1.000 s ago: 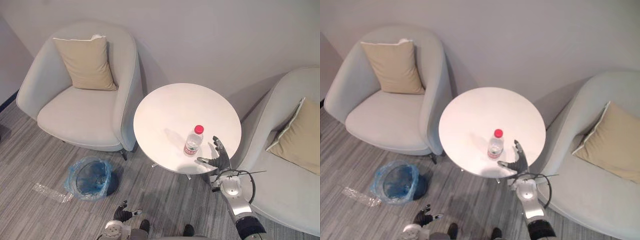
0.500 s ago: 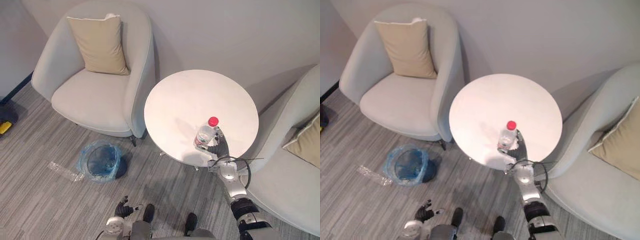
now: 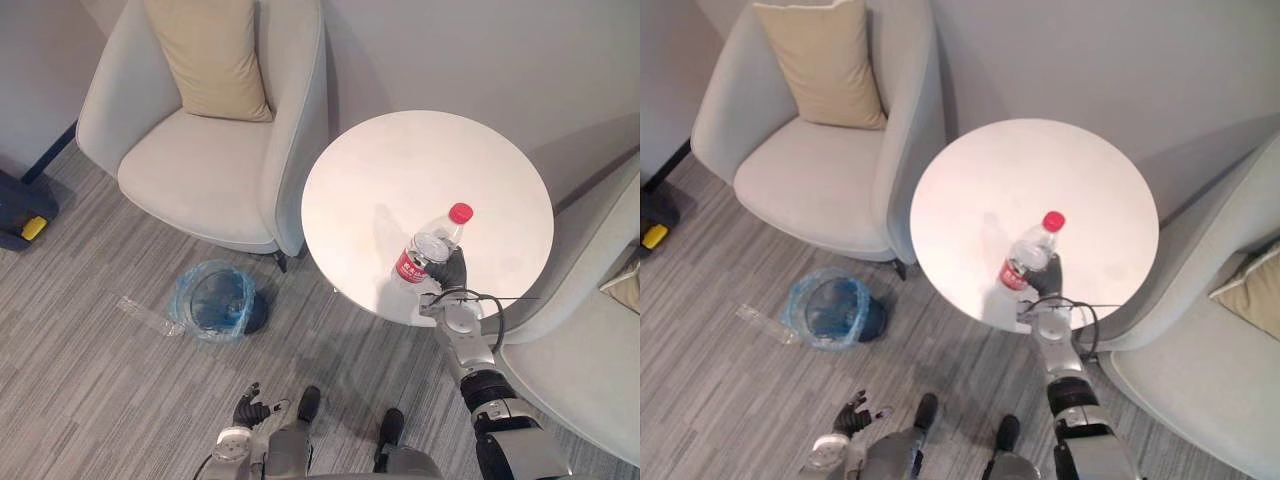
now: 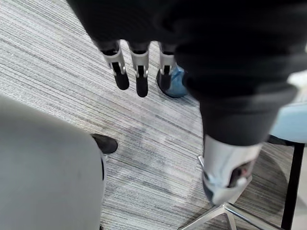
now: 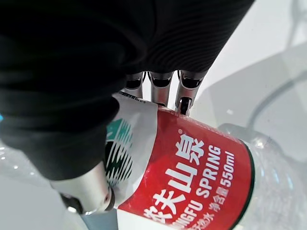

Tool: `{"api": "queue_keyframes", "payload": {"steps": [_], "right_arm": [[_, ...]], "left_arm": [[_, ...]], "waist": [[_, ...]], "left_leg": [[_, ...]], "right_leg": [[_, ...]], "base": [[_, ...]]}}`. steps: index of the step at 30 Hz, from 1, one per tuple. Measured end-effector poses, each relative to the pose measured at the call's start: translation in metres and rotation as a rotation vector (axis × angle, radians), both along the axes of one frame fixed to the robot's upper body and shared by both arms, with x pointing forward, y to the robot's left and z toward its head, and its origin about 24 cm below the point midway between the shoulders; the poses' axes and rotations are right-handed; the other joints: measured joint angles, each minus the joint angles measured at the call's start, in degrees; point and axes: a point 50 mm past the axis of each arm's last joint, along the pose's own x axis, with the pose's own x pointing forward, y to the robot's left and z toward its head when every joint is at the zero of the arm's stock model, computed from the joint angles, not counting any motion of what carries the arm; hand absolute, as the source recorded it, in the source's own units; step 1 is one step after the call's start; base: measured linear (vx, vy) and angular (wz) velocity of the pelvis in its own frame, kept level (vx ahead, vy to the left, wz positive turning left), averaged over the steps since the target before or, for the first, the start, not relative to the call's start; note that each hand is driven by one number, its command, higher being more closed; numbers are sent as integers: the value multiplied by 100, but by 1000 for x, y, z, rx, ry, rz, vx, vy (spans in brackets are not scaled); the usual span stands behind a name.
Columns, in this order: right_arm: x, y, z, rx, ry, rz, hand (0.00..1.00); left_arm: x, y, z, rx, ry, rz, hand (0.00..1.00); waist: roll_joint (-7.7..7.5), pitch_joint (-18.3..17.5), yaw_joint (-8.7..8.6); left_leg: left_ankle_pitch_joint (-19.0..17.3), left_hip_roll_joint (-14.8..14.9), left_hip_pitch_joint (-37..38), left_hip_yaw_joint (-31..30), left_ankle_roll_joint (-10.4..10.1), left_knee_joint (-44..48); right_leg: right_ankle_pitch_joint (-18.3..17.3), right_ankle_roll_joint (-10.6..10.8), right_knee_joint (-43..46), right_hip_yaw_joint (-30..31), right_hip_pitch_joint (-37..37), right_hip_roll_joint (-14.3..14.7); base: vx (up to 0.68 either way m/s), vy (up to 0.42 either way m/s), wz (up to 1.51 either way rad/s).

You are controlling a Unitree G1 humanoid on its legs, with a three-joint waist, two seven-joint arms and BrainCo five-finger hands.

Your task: Gather rubbish on tea table into small bin, then transfer packed bag to large trash can.

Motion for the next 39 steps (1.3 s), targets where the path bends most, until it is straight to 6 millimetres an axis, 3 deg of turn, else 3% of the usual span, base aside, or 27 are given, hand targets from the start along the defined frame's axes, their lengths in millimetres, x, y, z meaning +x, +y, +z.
{"api": "queue_keyframes", "payload": {"steps": [6, 13, 16, 29, 33, 37, 38, 39], "right_arm": [[-28, 7, 10, -19, -94, 70, 100], [-66, 28, 0, -105, -78, 214, 100], [-80, 38, -9, -115, -45, 265, 100], [-114, 72, -12, -167, -43, 409, 100], [-118, 76, -1, -160, -89, 425, 100], [-118, 73, 1, -169, -105, 411, 100], [-117, 72, 2, -180, -107, 410, 100], [-117, 71, 3, -202, -111, 409, 100]], "left_arm": [[-1, -2, -1, 8, 8, -33, 0], [-3, -5, -2, 23, 25, -115, 0], [-7, -3, -4, 30, 45, -119, 0], [-17, 1, -10, 67, 103, -167, 0], [-18, 1, -10, 70, 106, -173, 0], [-16, -4, -9, 71, 94, -201, 0], [-14, -7, -8, 66, 85, -210, 0], [-13, -9, -8, 62, 81, -212, 0]], "waist": [[-1, -1, -71], [-20, -91, -217], [-92, -201, -255], [-335, -566, -379], [-300, -576, -384], [-188, -591, -462], [-128, -624, -445], [-71, -621, -441]], "left_leg": [[-36, 4, 209, 93, 41, 1], [-44, 67, 375, 381, 30, -8], [-67, 114, 464, 560, 25, -28], [-95, 204, 764, 856, 8, -34], [-86, 213, 715, 797, -9, -20], [89, 194, 283, 518, -80, -16], [62, 229, 90, 596, -28, -15], [-98, 374, -45, 1189, 256, 5]], "right_leg": [[-11, 17, 73, 179, 120, -19], [0, 74, 120, 510, 116, 20], [48, 69, 87, 687, 125, 64], [268, 55, -188, 1006, 389, 137], [266, 60, -191, 913, 384, 153], [224, 41, -151, 421, 257, 142], [231, 4, -39, 304, 73, 138], [223, -29, 66, 143, -38, 104]], "base": [[-41, 27, -11], [-61, 10, -20], [-24, 8, -30], [-43, 2, -14], [-48, -16, 8], [-44, -32, 56], [-59, -22, 55], [-40, -22, 68]]}}
